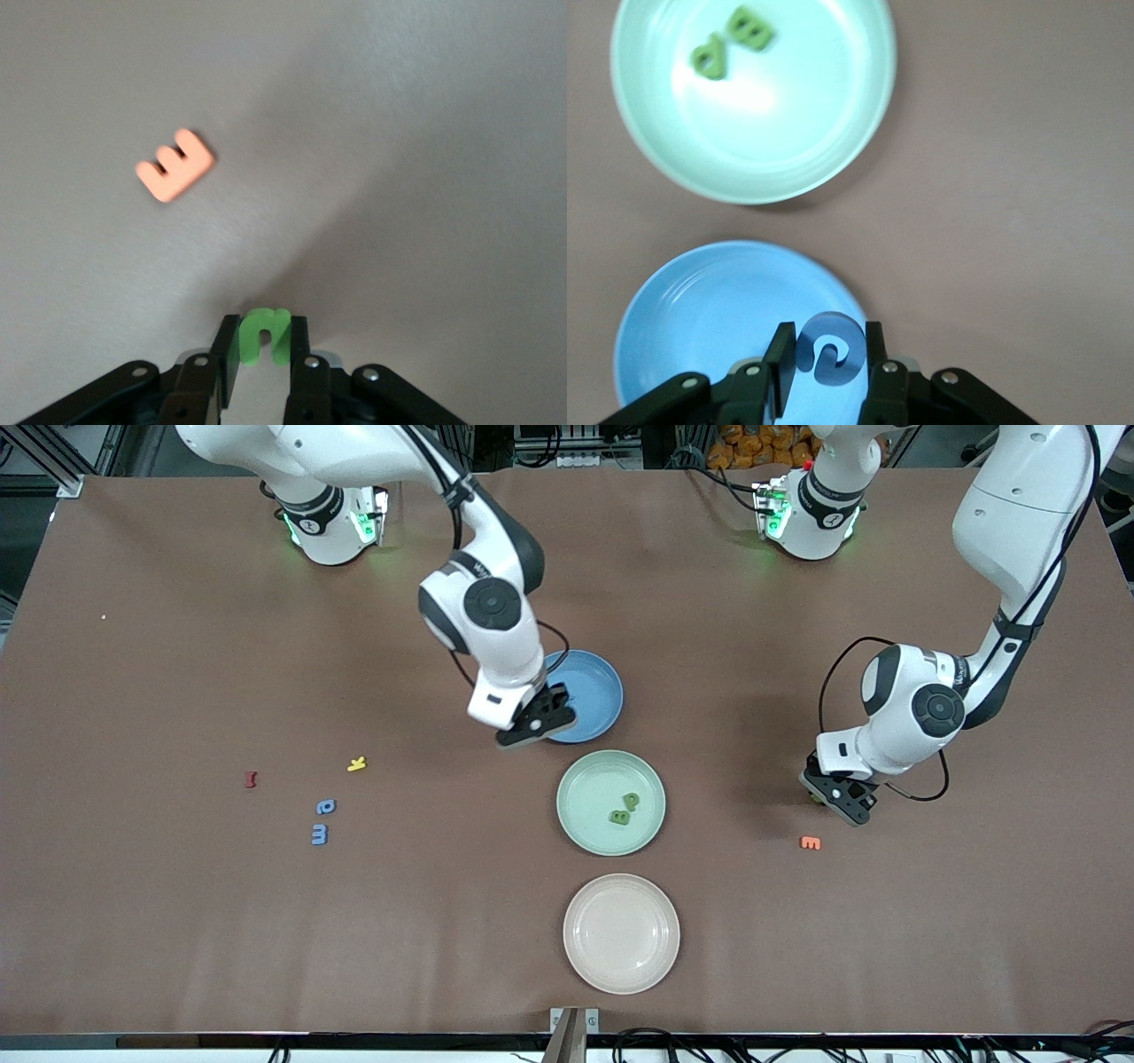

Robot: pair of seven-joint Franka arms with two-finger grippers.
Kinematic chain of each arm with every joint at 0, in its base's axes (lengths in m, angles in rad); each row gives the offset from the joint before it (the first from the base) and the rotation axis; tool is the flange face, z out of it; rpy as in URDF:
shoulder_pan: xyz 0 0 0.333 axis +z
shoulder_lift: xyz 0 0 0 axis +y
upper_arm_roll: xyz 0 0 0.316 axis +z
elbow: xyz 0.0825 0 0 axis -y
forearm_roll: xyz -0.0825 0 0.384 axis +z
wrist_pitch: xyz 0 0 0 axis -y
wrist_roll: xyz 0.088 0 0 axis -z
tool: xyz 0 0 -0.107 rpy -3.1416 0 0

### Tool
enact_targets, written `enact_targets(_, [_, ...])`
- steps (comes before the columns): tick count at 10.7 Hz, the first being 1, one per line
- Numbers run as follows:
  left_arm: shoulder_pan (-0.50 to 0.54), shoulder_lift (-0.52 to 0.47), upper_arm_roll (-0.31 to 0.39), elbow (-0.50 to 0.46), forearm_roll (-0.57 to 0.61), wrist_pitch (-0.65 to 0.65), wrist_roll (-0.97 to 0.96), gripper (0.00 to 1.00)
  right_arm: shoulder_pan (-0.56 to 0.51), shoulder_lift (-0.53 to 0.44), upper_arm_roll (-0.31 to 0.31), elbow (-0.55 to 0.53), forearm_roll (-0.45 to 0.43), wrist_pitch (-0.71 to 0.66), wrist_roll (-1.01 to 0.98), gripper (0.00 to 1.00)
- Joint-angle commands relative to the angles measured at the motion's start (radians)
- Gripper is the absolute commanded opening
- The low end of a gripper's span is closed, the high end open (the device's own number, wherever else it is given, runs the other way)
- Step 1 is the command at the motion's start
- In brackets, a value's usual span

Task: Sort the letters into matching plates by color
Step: 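Drop the G on the blue plate while the left gripper grasps the u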

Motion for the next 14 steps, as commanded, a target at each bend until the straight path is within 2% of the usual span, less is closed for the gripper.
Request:
enact_targets(1, [0.002, 0.0, -0.009, 0.066, 0.022, -0.004, -0.003, 0.0, 0.092, 0.049, -0.003, 0.014, 0.013, -0.006, 0.012, 0.3])
enact_targets(4, [-0.006, 0.0, -0.011, 0.138, 0.018, -0.068, -0.003, 0.0, 0.137, 0.093, -0.003, 0.014, 0.007, 0.0, 0.024, 0.34])
enact_targets(5, [-0.012, 0.0, -0.012, 0.167, 0.01, -0.095, -0.003, 0.0, 0.14, 0.098, -0.003, 0.014, 0.008, -0.002, 0.024, 0.5])
enact_targets(6, [-0.035, 0.003, -0.012, 0.202, 0.005, -0.128, -0.012, 0.0, 0.137, 0.096, -0.003, 0.014, 0.011, -0.005, 0.033, 0.99])
enact_targets(8, [-0.072, 0.004, -0.012, 0.251, 0.005, -0.187, -0.081, 0.0, 0.129, 0.093, -0.006, 0.016, 0.001, -0.008, 0.017, 1.0])
enact_targets(11, [-0.127, 0.003, -0.012, 0.264, 0.005, -0.211, -0.199, 0.0, 0.082, 0.057, -0.032, 0.016, 0.001, -0.048, 0.014, 1.0])
enact_targets(13, [-0.162, 0.004, -0.012, 0.296, 0.005, -0.255, -0.271, 0.0, 0.017, 0.008, -0.066, 0.016, 0.001, -0.112, 0.005, 1.0])
enact_targets(14, [-0.187, 0.004, -0.012, 0.313, 0.002, -0.278, -0.311, 0.0, -0.051, -0.012, -0.066, 0.014, -0.001, -0.143, -0.037, 1.0])
